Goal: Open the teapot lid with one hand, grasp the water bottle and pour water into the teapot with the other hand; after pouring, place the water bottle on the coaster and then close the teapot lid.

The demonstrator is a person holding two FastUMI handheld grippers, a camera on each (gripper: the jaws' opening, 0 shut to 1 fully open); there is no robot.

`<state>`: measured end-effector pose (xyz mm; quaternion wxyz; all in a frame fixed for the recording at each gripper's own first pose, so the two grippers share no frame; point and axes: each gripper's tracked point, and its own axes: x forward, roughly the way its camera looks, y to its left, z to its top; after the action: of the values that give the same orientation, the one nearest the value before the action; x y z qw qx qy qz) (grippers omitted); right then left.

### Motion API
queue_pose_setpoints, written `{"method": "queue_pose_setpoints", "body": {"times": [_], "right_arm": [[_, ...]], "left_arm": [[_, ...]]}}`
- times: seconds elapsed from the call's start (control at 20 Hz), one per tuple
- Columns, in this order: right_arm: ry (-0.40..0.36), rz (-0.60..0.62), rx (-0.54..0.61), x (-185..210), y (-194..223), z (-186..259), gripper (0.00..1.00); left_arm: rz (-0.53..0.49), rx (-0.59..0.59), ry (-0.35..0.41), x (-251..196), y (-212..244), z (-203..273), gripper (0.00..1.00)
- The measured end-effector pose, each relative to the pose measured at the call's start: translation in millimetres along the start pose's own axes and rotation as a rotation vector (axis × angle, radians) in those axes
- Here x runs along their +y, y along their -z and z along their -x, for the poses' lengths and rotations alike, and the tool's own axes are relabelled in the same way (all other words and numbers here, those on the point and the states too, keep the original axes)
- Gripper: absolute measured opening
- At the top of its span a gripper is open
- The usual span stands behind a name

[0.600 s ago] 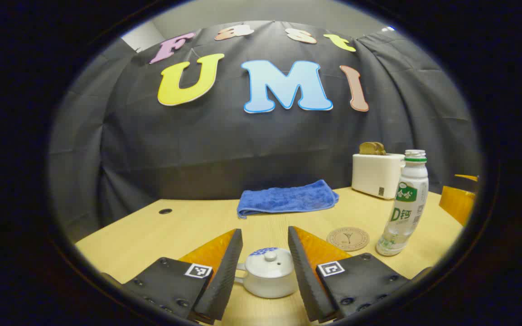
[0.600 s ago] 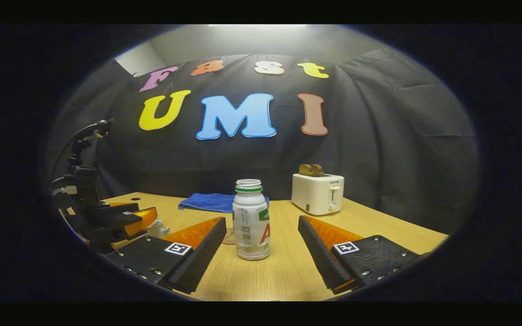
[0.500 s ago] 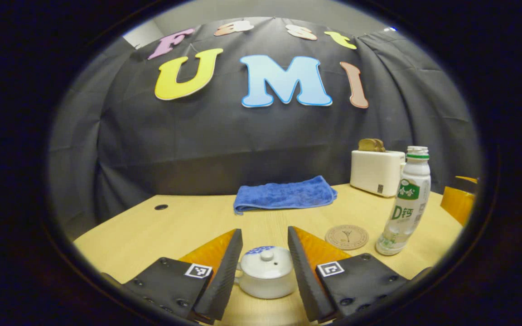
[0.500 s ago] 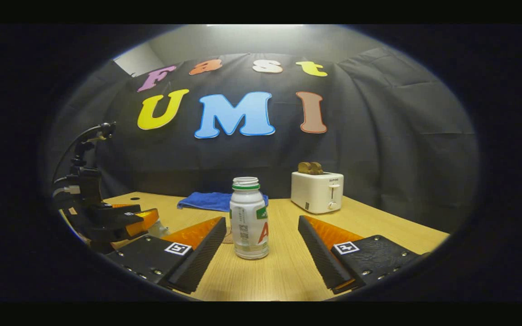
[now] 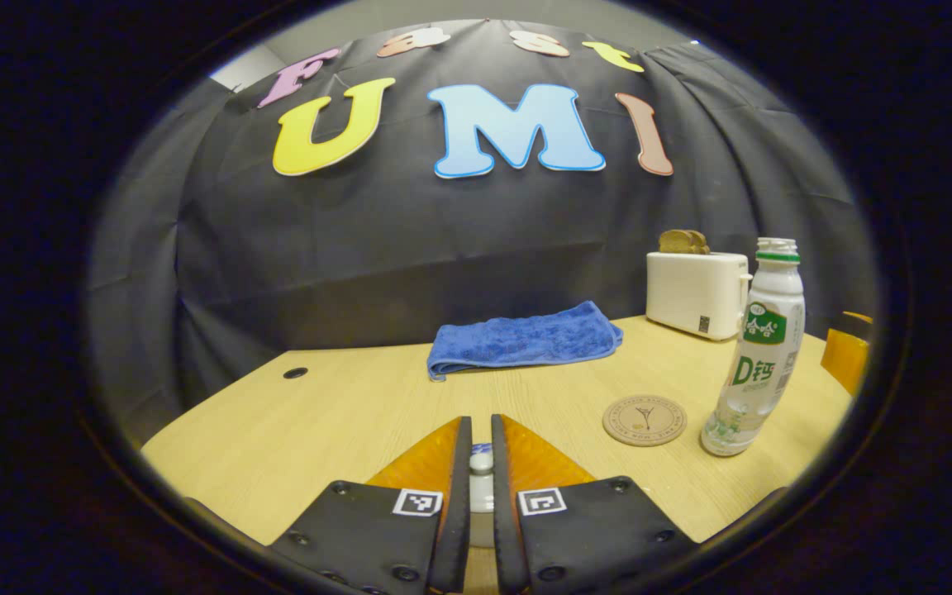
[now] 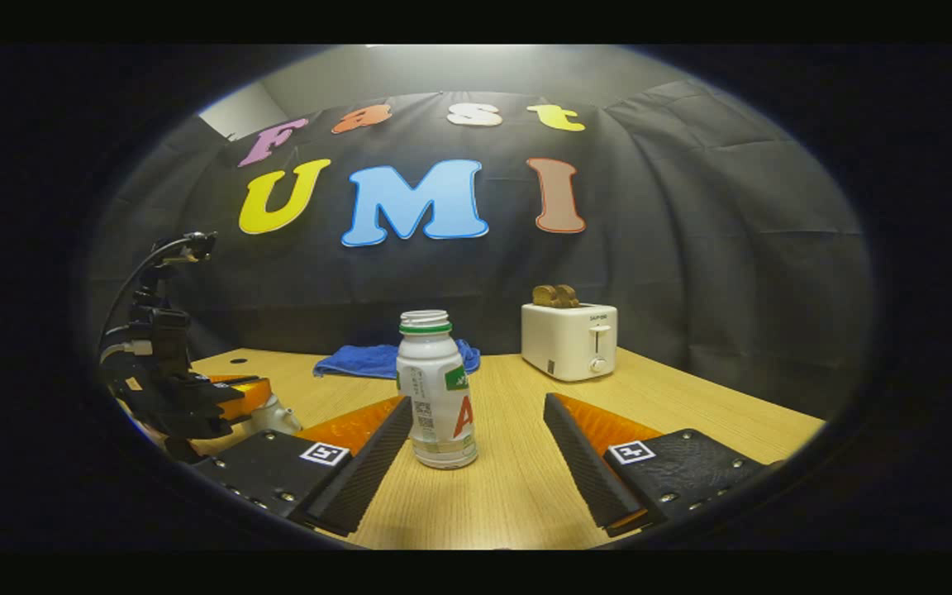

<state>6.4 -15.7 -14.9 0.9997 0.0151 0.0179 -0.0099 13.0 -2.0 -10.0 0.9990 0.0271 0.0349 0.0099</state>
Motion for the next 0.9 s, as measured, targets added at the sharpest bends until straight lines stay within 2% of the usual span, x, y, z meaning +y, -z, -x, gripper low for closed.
{"method": "queue_pose_setpoints", "body": {"times": [0.15,0.45,0.5,0.6,0.65,0.7,0.9], "right_arm": [[-0.025,-0.008,0.020,3.3,7.2,-0.9,0.98],[-0.094,-0.004,0.053,12.8,16.6,-11.0,0.98],[-0.100,0.004,0.058,13.8,18.3,-13.5,0.98],[-0.113,0.034,0.058,16.0,17.7,-19.5,0.98],[-0.121,0.049,0.057,17.4,16.9,-22.3,0.98],[-0.137,0.067,0.057,20.2,17.4,-25.5,0.98],[-0.162,0.098,0.047,25.5,14.2,-39.6,0.98]], "left_arm": [[0.023,-0.007,0.004,1.7,-1.6,-0.7,0.14],[0.100,-0.055,0.037,8.1,-27.1,9.5,0.12],[0.107,-0.068,0.038,10.5,-35.4,12.6,0.08],[0.122,-0.092,0.039,16.2,-48.4,23.6,0.12],[0.130,-0.102,0.039,18.9,-53.1,29.9,0.08],[0.138,-0.111,0.038,23.8,-58.5,36.0,0.12],[0.160,-0.141,0.018,45.8,-70.1,63.8,0.12]]}}
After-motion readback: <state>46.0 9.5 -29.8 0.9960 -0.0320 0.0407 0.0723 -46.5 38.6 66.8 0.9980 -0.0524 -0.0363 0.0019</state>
